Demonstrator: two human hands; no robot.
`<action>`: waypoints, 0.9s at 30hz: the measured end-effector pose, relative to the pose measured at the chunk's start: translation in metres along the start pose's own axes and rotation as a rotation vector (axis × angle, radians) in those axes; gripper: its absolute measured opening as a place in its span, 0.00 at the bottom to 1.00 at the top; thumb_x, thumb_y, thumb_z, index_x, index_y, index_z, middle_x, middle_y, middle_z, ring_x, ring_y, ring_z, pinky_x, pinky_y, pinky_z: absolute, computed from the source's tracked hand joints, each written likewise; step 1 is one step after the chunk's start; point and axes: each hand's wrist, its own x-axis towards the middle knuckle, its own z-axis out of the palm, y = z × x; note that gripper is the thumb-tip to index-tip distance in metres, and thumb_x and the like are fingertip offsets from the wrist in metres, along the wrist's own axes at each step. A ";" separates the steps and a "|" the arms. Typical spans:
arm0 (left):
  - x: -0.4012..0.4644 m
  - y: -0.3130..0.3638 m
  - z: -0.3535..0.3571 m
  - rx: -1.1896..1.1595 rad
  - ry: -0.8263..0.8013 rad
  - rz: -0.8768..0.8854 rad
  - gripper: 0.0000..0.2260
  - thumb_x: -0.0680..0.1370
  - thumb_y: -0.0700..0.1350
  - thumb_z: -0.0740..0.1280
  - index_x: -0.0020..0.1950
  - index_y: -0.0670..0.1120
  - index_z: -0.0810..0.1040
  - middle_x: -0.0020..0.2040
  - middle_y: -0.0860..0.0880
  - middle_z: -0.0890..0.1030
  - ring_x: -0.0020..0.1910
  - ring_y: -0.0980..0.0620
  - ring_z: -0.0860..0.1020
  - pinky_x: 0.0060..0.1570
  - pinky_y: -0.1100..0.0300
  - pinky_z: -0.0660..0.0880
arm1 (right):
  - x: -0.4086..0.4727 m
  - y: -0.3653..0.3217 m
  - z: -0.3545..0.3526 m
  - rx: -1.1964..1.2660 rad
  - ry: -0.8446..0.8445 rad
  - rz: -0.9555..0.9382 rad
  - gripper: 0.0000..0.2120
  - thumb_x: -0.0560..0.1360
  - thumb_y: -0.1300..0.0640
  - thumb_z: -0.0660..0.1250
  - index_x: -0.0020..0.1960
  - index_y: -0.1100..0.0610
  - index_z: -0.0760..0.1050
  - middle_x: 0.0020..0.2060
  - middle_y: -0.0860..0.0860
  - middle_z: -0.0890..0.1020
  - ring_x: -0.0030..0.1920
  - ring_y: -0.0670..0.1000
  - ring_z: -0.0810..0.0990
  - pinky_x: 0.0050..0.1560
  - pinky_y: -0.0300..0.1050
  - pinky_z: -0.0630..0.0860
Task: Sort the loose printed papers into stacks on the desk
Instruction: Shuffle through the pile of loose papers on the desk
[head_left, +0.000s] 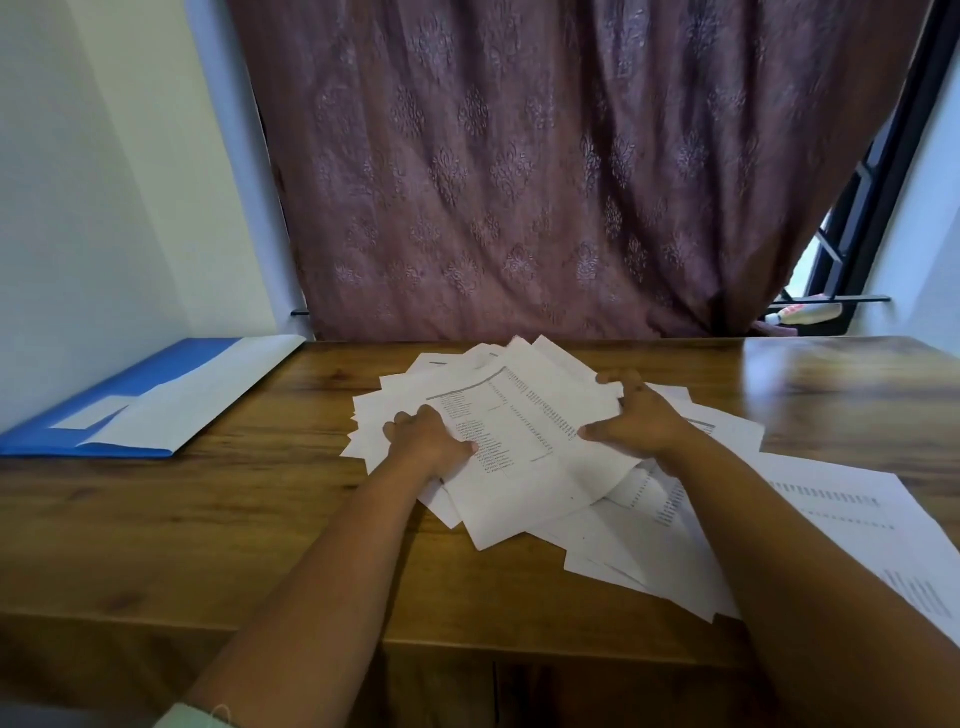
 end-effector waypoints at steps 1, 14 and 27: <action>0.001 -0.002 0.001 -0.024 0.000 -0.014 0.30 0.76 0.58 0.69 0.72 0.46 0.62 0.71 0.42 0.66 0.71 0.43 0.62 0.65 0.51 0.66 | 0.002 0.001 0.001 0.024 0.004 0.028 0.37 0.69 0.56 0.77 0.70 0.51 0.61 0.65 0.54 0.73 0.61 0.56 0.74 0.55 0.48 0.75; 0.001 0.004 -0.002 -1.000 -0.022 -0.002 0.35 0.74 0.62 0.69 0.75 0.47 0.64 0.70 0.48 0.74 0.65 0.45 0.75 0.66 0.44 0.72 | -0.001 0.015 -0.038 0.773 -0.082 0.001 0.18 0.76 0.64 0.68 0.64 0.57 0.74 0.57 0.55 0.83 0.50 0.54 0.84 0.41 0.45 0.82; -0.036 0.071 -0.027 -1.060 0.462 0.700 0.13 0.82 0.45 0.63 0.64 0.48 0.62 0.57 0.57 0.76 0.55 0.65 0.78 0.52 0.67 0.77 | -0.048 -0.040 -0.049 0.338 0.582 -0.432 0.25 0.79 0.49 0.66 0.70 0.56 0.61 0.59 0.45 0.76 0.55 0.45 0.75 0.49 0.26 0.70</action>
